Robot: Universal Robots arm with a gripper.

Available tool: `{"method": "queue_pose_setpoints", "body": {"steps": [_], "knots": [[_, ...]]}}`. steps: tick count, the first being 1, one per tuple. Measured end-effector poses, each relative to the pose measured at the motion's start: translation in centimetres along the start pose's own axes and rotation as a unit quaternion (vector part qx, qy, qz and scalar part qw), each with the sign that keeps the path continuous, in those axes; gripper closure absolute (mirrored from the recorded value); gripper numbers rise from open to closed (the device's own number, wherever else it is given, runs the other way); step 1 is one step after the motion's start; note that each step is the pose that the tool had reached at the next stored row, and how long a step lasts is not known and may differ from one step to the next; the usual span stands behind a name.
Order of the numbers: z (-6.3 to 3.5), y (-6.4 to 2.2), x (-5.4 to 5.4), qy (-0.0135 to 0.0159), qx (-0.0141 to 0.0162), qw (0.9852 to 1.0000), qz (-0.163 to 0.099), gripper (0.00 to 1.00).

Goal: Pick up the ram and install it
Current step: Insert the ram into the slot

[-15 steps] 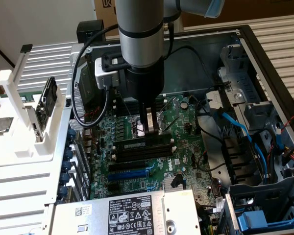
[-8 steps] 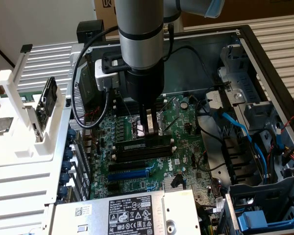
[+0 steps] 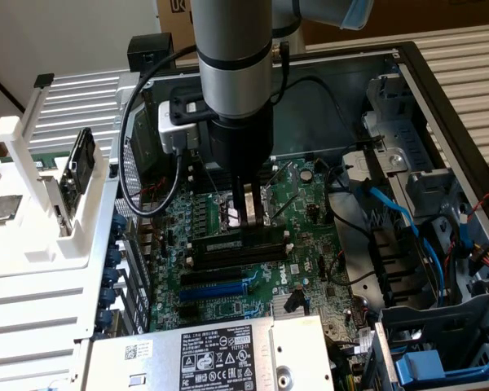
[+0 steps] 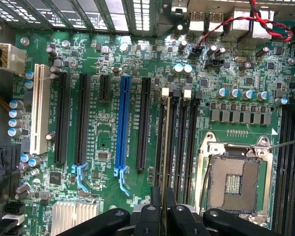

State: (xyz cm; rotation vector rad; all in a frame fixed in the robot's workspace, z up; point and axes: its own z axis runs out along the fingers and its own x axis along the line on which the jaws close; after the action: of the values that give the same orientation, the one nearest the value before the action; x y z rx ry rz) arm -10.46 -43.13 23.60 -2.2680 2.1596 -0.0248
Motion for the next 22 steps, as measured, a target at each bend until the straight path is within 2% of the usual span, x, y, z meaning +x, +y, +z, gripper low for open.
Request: {"method": "queue_pose_setpoints", "body": {"steps": [5,12,22], "knots": [[0.04,-0.04,0.08,-0.0001,-0.0003,1.0,0.0,0.87],[0.05,-0.08,0.1,0.0,-0.0026,1.0,0.005,0.87],[0.3,-0.08,0.08,-0.0002,-0.0026,1.0,-0.001,0.87]]}}
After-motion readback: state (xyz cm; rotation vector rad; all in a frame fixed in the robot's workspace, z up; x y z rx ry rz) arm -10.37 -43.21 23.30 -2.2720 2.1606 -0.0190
